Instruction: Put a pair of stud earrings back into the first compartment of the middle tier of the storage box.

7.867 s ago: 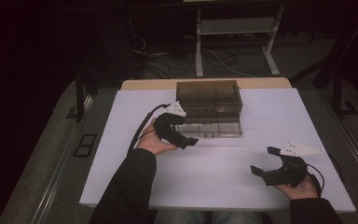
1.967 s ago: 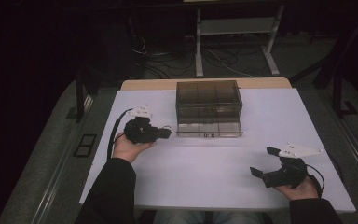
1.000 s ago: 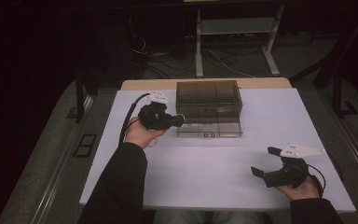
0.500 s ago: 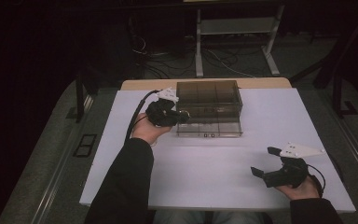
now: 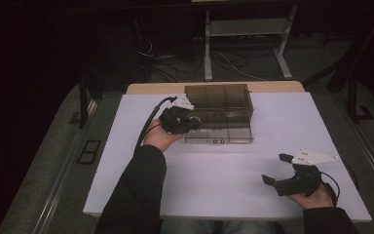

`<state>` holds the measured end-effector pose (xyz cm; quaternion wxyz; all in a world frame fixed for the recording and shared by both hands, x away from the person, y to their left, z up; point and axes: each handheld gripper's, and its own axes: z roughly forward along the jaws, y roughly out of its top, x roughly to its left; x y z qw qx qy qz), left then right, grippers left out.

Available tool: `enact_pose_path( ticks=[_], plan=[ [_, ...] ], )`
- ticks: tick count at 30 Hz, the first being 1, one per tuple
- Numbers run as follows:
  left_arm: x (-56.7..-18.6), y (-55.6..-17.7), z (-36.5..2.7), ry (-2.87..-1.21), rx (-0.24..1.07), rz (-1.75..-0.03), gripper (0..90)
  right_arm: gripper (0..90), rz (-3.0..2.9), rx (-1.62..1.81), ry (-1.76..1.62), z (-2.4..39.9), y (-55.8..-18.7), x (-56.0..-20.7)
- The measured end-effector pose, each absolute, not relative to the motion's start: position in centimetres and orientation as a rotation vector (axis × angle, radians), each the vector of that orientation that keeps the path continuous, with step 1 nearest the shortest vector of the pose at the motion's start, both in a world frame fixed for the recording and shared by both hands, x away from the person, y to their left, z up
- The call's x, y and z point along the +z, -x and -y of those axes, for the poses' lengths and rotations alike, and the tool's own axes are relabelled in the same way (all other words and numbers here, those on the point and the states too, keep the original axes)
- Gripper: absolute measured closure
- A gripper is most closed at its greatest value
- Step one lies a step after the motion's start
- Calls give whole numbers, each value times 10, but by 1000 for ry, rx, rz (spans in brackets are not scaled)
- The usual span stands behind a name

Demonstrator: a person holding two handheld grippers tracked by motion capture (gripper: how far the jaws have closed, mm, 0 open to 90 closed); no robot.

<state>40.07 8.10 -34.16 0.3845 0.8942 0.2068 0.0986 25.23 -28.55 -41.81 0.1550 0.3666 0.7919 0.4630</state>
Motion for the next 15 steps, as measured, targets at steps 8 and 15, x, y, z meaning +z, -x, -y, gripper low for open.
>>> enact_pose_path(
  ticks=[8, 15],
  plan=[
    [-353, -404, -77, -2265, 242, -544, 857, 0, -2282, 1318, -1043, 285, -253, -419],
    [-357, -408, -76, -2277, 241, -542, 856, 0, -2291, 1313, -1038, 283, -253, -419]
  ],
)
